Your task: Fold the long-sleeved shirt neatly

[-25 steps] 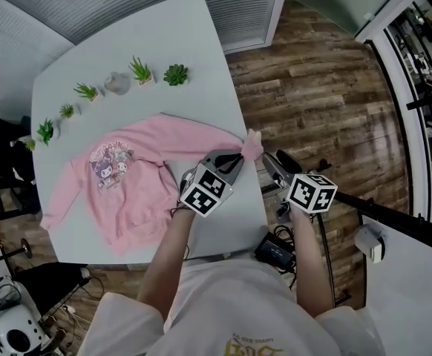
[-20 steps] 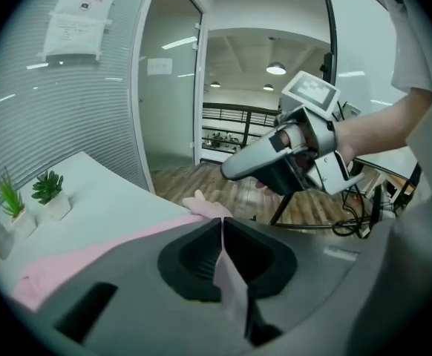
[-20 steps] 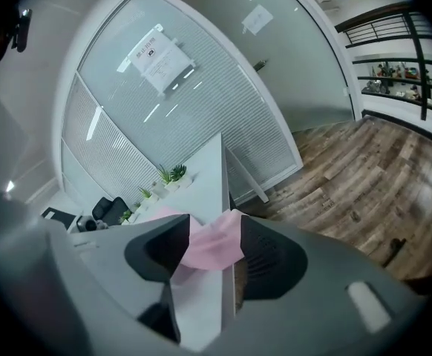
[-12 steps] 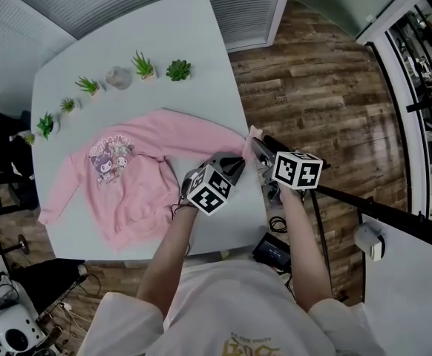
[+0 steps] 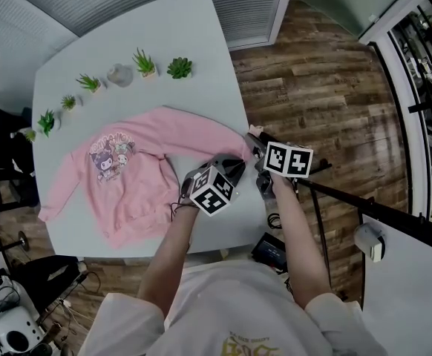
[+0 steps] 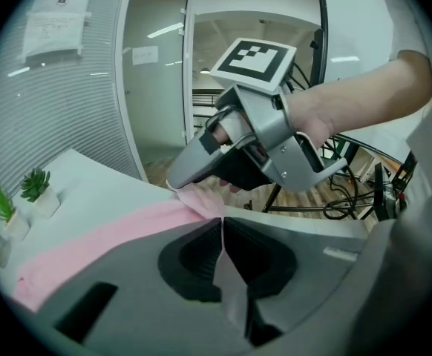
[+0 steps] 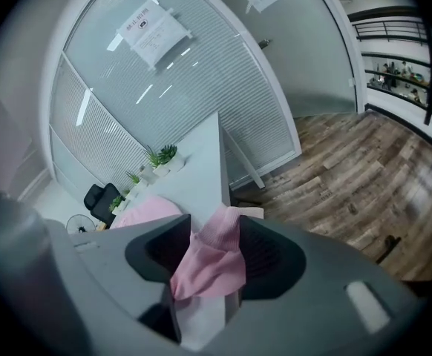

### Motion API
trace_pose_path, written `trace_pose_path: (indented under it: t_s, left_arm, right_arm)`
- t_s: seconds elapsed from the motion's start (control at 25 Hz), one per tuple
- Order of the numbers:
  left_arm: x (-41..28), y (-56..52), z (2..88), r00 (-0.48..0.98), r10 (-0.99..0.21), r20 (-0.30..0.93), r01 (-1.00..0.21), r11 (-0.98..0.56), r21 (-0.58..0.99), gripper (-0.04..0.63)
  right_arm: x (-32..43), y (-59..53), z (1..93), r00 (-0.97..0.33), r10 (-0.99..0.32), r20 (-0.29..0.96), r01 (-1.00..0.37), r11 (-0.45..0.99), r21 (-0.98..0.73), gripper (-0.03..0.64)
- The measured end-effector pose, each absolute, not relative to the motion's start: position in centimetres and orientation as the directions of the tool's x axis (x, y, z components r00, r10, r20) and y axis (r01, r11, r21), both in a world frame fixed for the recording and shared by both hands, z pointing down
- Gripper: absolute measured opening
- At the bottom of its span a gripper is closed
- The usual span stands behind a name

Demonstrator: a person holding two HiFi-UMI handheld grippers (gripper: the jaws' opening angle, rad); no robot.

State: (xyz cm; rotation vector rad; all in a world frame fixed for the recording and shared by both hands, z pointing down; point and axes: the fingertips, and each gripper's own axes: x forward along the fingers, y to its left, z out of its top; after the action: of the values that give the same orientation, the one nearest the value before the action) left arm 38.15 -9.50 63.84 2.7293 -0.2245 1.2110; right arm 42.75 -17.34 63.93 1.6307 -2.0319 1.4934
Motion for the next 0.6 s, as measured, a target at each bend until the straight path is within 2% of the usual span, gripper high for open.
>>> trace_pose_path:
  t_s: [0.12,0.28,0.4,0.6]
  left_arm:
    - [38.1,-9.3,63.8,0.665,-0.074,0.744,-0.188,-0.98,0.071,0.015]
    - [38.1,-9.5,63.7,0.673,-0.08,0.736,-0.2,-0.977,0.076,0.015]
    - [38.2,-9.6,63.5,0.673,-0.087,0.734,-0.203,-0.977,0.07,0.015]
    - [38.2,-10.0,62.6,0.679,-0.121,0.724,-0.225,-0.973,0.049,0.015]
  right_arm:
    - [42.6,-17.4,64.7,-0.393,-0.649,0.651,-0.802,-0.104,-0.588,0.192]
    - [42.7,-17.2,65.4,-0.365,-0.635,0.681,-0.825,-0.119,-0.552,0.068]
    - [43.2,-17.0,65.0,-0.344,-0.653,0.675,-0.828,-0.127,-0.546,0.051]
    - [44.2,-16.9,63.2,-0.324,-0.738,0.592,-0.79,-0.133,-0.599,0.049]
